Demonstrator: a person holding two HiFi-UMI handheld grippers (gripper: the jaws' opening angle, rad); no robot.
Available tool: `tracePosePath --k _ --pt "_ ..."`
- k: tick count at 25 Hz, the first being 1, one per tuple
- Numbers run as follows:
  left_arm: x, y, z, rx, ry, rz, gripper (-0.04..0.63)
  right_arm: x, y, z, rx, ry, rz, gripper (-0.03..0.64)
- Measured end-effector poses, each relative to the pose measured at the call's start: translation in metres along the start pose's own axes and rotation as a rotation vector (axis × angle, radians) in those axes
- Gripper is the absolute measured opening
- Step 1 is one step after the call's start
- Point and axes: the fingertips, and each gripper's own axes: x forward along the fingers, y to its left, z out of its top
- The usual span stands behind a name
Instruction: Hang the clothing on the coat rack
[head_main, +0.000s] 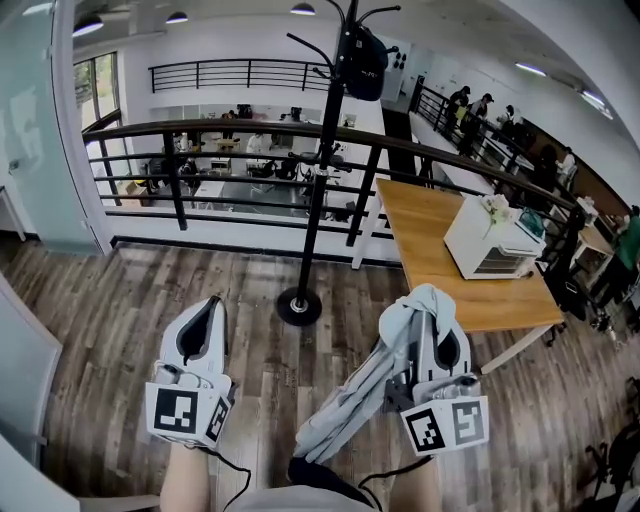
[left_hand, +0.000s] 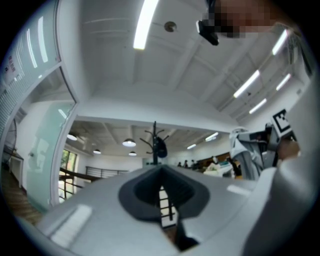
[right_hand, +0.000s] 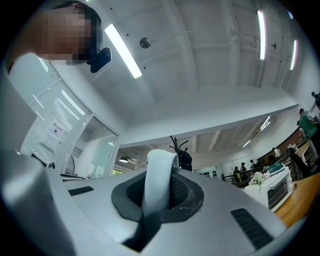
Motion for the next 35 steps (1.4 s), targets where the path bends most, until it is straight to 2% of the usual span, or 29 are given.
tracePosePath --k 14,19,24,30,35 --pt "0.123 -0.035 0.002 0.04 -0.024 -0.021 0.009 0.081 -0.076 -0.021 0.023 -0.021 0.071 0.005" --pt "0.149 -0.051 -0.008 0.063 -0.005 -0.035 0.009 0.094 -0.102 -0.034 0.029 -0.014 0.078 0.005" --pt "0.169 -0.059 -0.014 0.05 0.004 -0.052 0.009 0.107 -0.122 -0.043 0.029 0.007 0.066 0.005" --pt "0.196 -0.045 -0.031 0.038 0.015 -0.044 0.009 0.134 -0.132 -0.054 0.01 0.029 0.051 0.005" --pt "0.234 -0.015 -0.048 0.006 0.02 -0.051 0.009 0.174 -0.135 -0.066 0.003 0.039 0.02 0.005"
